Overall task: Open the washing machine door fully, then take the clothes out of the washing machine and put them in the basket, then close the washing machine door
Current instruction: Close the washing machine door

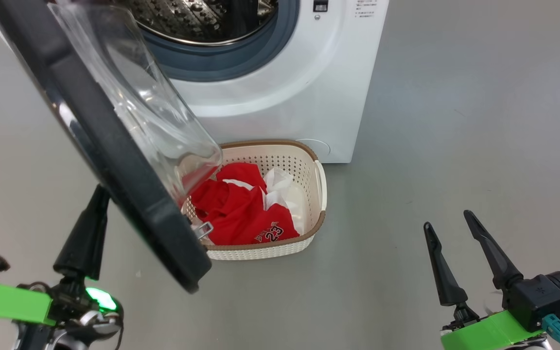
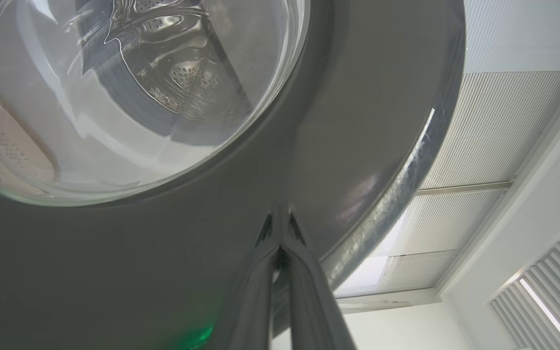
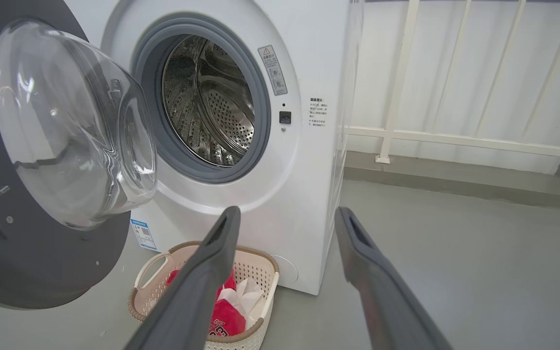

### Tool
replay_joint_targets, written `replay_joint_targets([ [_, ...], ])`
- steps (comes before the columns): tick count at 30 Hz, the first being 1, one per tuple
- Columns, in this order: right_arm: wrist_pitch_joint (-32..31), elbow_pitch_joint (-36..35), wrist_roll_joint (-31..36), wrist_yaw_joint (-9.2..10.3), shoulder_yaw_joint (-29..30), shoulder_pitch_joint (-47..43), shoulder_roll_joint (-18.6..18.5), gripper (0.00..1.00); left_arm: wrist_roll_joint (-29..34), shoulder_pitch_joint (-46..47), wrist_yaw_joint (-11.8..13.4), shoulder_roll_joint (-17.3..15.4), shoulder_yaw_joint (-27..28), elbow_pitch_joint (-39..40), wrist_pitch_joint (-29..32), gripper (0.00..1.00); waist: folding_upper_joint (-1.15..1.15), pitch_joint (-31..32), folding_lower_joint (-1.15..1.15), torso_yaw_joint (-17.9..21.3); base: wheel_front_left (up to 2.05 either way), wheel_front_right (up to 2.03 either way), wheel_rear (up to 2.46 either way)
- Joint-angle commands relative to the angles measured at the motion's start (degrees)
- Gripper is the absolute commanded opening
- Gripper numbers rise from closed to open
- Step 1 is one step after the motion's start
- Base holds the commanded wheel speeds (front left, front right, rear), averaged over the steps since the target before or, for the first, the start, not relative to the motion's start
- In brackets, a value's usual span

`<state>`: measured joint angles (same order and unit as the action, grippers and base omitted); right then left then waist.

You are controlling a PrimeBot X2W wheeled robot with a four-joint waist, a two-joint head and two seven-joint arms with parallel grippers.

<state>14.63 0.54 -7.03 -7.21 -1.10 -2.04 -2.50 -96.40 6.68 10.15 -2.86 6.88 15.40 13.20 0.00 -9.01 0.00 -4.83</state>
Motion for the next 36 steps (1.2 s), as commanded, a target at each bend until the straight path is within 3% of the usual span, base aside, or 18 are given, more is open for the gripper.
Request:
replay_joint_targets([
  [1, 0.4, -1.2, -0.4, -0.28, -1.6, 2.3, -0.4, 1.00, -0.3, 2.7, 0.2, -0.6, 0.8, 1.8, 0.7, 0.00, 0.00, -0.1, 0.00, 0.1, 0.00, 0.00, 0.00],
  [8, 0.4, -1.2, -0.9, -0.28, -2.2, 3.0, -0.4, 1.00, -0.5, 5.1, -0.5, -0.4, -1.3, -0.1, 0.1, 0.00, 0.00, -0.9, 0.00, 1.3, 0.00, 0.00, 0.00],
  [23, 0.4, -1.2, -1.4, -0.28, -2.8, 4.8, -0.4, 1.00, -3.3, 14.5, -4.6, -0.1, -5.9, -7.3, -1.8, 0.00, 0.00, -3.5, 0.00, 5.0, 0.00, 0.00, 0.00],
  [36, 0.4, -1.7, -1.4, -0.28, -3.1, 6.7, -0.4, 1.00, -3.6, 24.5, -8.0, -0.1, -5.2, -13.9, -3.5, 0.00, 0.00, -7.8, 0.00, 8.6, 0.00, 0.00, 0.00],
])
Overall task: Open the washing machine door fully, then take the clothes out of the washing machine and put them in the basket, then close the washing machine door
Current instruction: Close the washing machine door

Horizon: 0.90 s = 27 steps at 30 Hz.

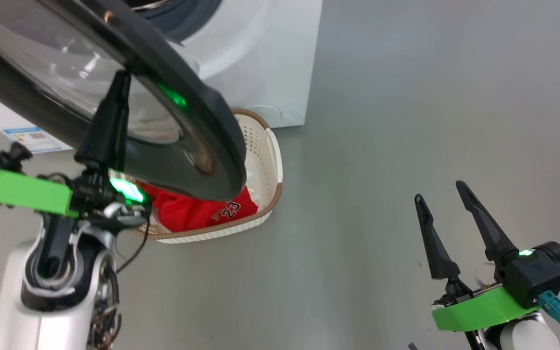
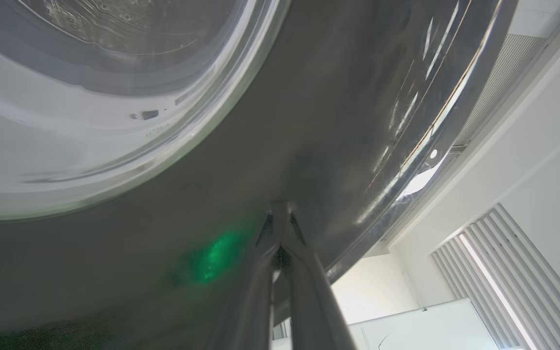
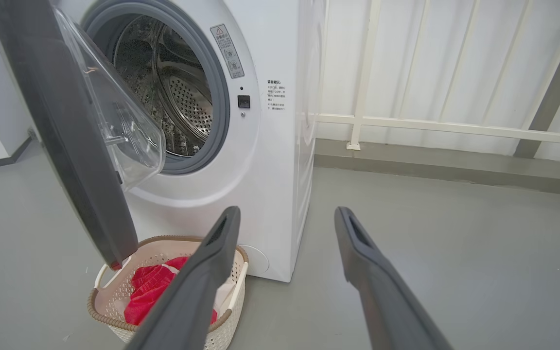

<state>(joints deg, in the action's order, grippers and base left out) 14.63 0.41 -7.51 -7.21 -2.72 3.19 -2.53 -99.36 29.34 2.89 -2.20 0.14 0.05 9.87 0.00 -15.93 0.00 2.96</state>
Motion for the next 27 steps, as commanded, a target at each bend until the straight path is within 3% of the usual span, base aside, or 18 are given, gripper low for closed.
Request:
replay_joint_targets([
  [1, 0.4, -1.7, -0.9, -0.28, -1.5, 1.6, -0.3, 1.00, -0.6, 2.6, -1.0, -0.7, 1.5, 1.0, -0.3, 0.00, 0.00, -1.1, 0.00, 1.0, 0.00, 0.00, 0.00],
  [27, 0.4, -2.3, -0.7, -0.28, -2.8, 3.8, -0.3, 1.00, -1.3, 20.5, -7.5, -0.7, 1.4, -15.4, -3.2, 0.00, 0.00, -7.0, 0.00, 4.9, 0.00, 0.00, 0.00],
])
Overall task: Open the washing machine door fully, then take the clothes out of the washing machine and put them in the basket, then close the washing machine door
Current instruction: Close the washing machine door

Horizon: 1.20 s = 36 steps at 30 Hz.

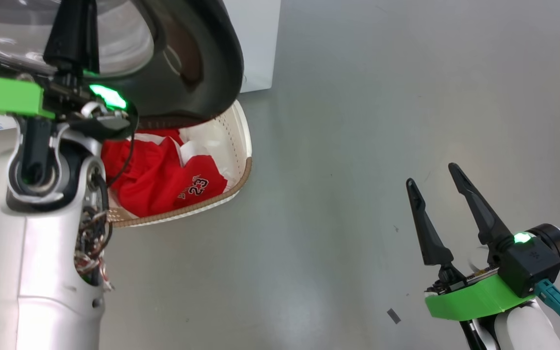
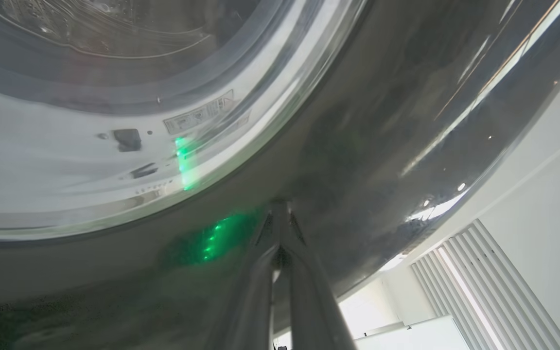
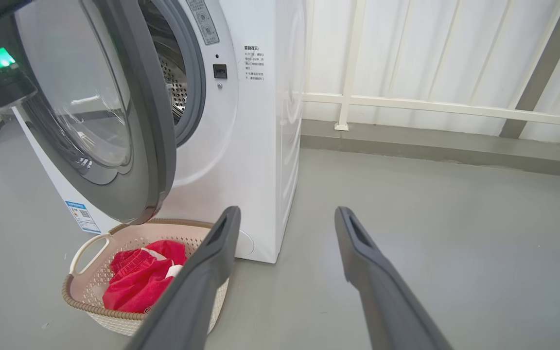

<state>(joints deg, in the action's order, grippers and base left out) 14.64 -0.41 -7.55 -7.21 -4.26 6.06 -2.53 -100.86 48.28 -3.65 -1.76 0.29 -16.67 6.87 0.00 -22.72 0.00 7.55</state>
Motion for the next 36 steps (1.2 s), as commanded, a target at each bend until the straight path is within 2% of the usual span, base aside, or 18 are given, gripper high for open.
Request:
replay_joint_targets([
  [1, 0.4, -1.4, -0.7, -0.28, -1.3, 1.0, -0.3, 1.00, 0.2, 2.2, -1.1, -1.1, 1.3, 0.8, -0.2, 0.00, 0.00, -0.4, 0.00, 0.4, 0.00, 0.00, 0.00],
  [24, 0.4, -1.1, -0.6, -0.28, -3.4, 3.2, -0.3, 1.00, 1.9, 14.5, -3.4, -3.1, 2.8, -8.2, 0.1, 0.00, 0.00, -4.6, 0.00, 3.5, 0.00, 0.00, 0.00],
  [36, 0.4, -0.6, -0.3, -0.28, -3.0, 3.9, -0.3, 1.00, 4.0, 12.3, -3.8, -4.0, 2.8, -9.4, 1.0, 0.00, 0.00, -2.8, 0.00, 2.7, 0.00, 0.00, 0.00],
])
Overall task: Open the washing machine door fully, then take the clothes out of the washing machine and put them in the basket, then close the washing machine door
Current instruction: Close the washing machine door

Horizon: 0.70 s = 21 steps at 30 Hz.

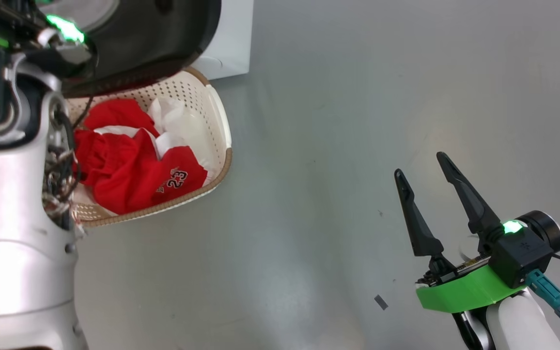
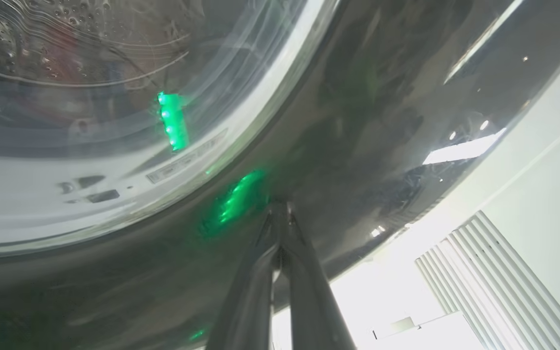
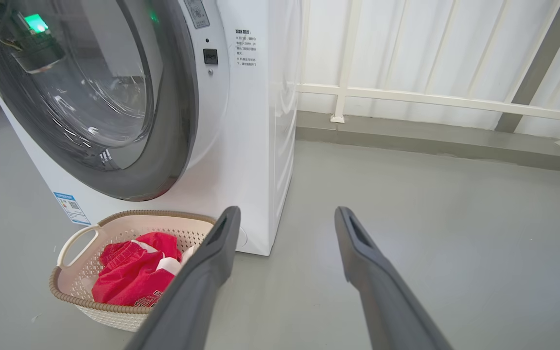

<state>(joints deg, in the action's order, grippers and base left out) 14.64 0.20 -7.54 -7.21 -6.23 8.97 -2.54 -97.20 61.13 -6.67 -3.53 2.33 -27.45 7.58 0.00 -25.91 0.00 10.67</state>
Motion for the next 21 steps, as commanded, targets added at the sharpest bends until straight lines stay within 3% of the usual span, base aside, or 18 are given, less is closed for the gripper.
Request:
replay_joint_targets([
  [1, 0.4, -1.2, -0.4, -0.28, -1.0, 1.0, -0.3, 1.00, 0.6, -1.5, -0.8, -2.3, 0.7, 2.1, 0.5, 0.00, 0.00, 0.7, 0.00, -0.7, 0.00, 0.00, 0.00],
  [3, 0.4, -0.9, -0.6, -0.28, -0.7, 1.0, -0.3, 1.00, 2.2, -3.9, -0.8, -2.6, 0.2, 3.7, 0.4, 0.00, 0.00, 1.7, 0.00, -1.5, 0.00, 0.00, 0.00],
  [4, 0.4, -0.7, -0.7, -0.28, -0.6, 1.0, -0.3, 1.00, 2.9, -5.2, -0.8, -2.8, 0.0, 4.4, 0.0, 0.30, 0.00, 2.2, 0.00, -2.0, 0.00, 0.00, 0.00],
  [5, 0.4, -0.6, -0.8, -0.28, -0.4, 1.0, -0.3, 1.00, 3.8, -6.6, -0.8, -3.0, -0.2, 5.0, -0.4, 0.89, 0.00, 2.7, 0.00, -2.4, 0.00, 0.00, 0.00],
  [6, 0.4, -0.4, -0.9, -0.28, -0.3, 1.0, -0.3, 1.00, 5.1, -8.1, -0.8, -3.4, -0.5, 5.5, -0.9, 1.00, 0.00, 3.3, 0.00, -2.9, 0.00, 0.00, 0.00],
  [12, 0.4, 0.5, -1.1, -0.28, 0.5, 0.8, -0.3, 1.00, 11.8, -16.6, -0.8, -6.0, -2.6, 10.9, -3.7, 1.00, 0.00, 7.1, 0.00, -5.4, 0.00, 0.00, 0.00],
  [21, 0.4, 1.6, -1.0, -0.28, 1.5, 0.1, -0.3, 1.00, 28.8, -29.3, -0.8, -12.4, -9.6, 20.6, -12.5, 1.00, 0.00, 12.3, 0.00, -8.0, 0.00, 0.00, 0.00],
])
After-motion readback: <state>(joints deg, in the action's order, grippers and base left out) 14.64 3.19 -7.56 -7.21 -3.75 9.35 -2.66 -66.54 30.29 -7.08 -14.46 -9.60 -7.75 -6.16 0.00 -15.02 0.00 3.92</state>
